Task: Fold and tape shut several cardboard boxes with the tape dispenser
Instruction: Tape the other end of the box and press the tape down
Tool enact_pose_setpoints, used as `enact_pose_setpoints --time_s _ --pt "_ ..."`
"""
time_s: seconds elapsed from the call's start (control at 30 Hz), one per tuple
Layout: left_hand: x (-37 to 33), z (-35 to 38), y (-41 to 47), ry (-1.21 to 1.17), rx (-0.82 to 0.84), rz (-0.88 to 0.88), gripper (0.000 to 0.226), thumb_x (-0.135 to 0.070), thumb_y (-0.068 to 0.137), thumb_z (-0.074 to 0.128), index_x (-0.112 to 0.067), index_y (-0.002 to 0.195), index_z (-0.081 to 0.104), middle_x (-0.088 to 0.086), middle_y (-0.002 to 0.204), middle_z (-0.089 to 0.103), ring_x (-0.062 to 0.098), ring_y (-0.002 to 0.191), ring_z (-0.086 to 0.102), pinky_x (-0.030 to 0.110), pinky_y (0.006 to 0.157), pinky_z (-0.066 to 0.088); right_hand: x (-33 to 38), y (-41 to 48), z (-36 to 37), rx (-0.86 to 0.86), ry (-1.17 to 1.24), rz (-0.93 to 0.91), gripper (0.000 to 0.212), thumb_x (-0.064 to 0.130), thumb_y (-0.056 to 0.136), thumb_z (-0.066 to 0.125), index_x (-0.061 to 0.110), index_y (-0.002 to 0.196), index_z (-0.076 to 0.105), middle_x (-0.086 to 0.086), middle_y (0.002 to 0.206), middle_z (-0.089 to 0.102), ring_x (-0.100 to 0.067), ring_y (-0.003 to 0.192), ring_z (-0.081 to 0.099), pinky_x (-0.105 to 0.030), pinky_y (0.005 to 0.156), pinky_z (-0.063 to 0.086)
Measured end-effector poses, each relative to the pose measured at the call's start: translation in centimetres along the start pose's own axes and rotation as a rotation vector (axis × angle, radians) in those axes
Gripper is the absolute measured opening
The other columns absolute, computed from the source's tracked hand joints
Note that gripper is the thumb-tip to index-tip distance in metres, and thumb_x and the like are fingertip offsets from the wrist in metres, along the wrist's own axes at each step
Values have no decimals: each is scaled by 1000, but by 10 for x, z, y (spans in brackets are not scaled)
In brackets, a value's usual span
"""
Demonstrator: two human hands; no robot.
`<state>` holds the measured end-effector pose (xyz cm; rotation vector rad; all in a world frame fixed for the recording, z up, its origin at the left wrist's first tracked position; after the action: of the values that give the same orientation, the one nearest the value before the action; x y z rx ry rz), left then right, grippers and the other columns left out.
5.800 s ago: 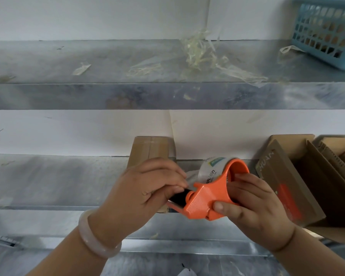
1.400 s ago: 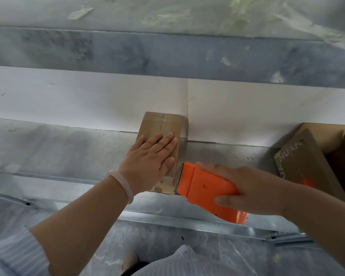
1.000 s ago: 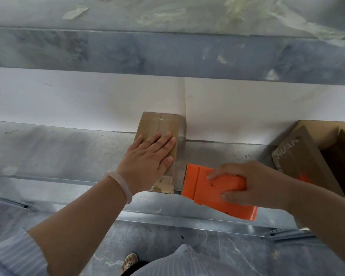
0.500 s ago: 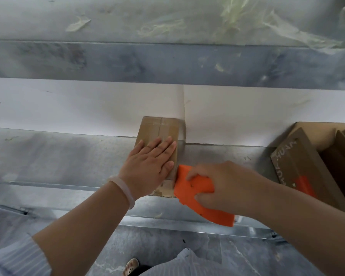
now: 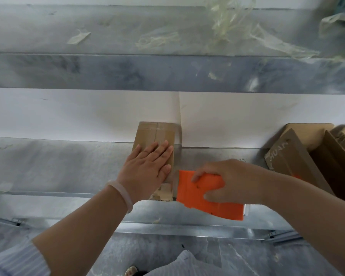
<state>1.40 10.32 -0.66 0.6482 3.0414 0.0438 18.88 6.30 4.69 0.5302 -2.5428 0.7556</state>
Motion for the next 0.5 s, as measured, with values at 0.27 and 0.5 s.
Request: enact_pose_setpoints --time_s 0.27,0.5 --pt "-1 0 1 -16 -21 25 73 -59 90 -15 -31 151 13 -15 157 12 12 147 18 45 120 17 -28 -33 -10 95 53 -24 42 49 83 69 68 113 47 34 112 54 6 92 61 -18 76 56" --pt "-2 -3 1 -10 3 20 62 -50 97 8 -27 150 28 -10 156 27 16 143 31 49 116 27 -35 -40 -15 107 99 -36 44 47 83 71 71 111 46 39 112 53 9 98 60 -17 77 56"
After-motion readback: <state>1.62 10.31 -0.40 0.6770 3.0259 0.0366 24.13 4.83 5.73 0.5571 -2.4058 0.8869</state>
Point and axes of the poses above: each hand's wrist, its own y-axis towards the middle knuckle, its own z-axis out of the palm, x = y × z, the point moved 8 cm from there along y, towards the middle knuckle
